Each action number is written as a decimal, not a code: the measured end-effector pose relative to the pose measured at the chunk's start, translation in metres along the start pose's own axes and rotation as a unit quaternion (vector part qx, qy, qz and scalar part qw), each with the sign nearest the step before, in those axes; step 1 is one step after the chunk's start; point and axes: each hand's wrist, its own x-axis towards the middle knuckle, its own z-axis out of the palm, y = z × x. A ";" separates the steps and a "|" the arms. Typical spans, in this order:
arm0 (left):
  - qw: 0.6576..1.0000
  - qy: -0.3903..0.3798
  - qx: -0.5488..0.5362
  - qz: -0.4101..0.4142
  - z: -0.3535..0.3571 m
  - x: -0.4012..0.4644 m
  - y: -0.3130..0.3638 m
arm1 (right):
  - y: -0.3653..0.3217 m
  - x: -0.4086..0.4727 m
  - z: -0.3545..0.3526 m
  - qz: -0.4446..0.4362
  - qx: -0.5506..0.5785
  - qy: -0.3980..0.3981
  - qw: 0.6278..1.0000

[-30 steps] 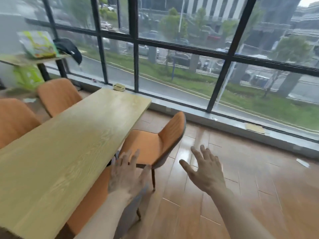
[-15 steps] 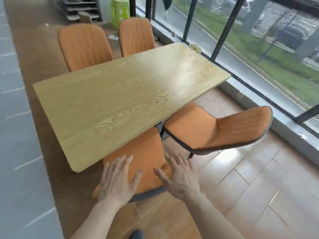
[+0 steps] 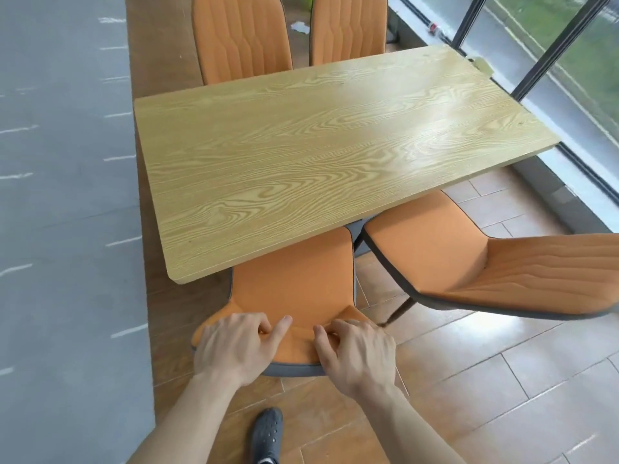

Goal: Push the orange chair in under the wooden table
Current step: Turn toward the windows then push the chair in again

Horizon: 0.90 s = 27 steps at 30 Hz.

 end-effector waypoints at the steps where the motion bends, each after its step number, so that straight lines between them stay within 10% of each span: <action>1: 1.000 0.000 0.001 -0.002 0.001 -0.001 0.001 | 0.002 0.000 0.001 -0.007 0.002 -0.001 1.000; 27: 0.988 0.057 -0.040 -0.140 0.066 -0.058 0.161 | 0.165 0.006 -0.040 -0.166 0.048 0.006 0.985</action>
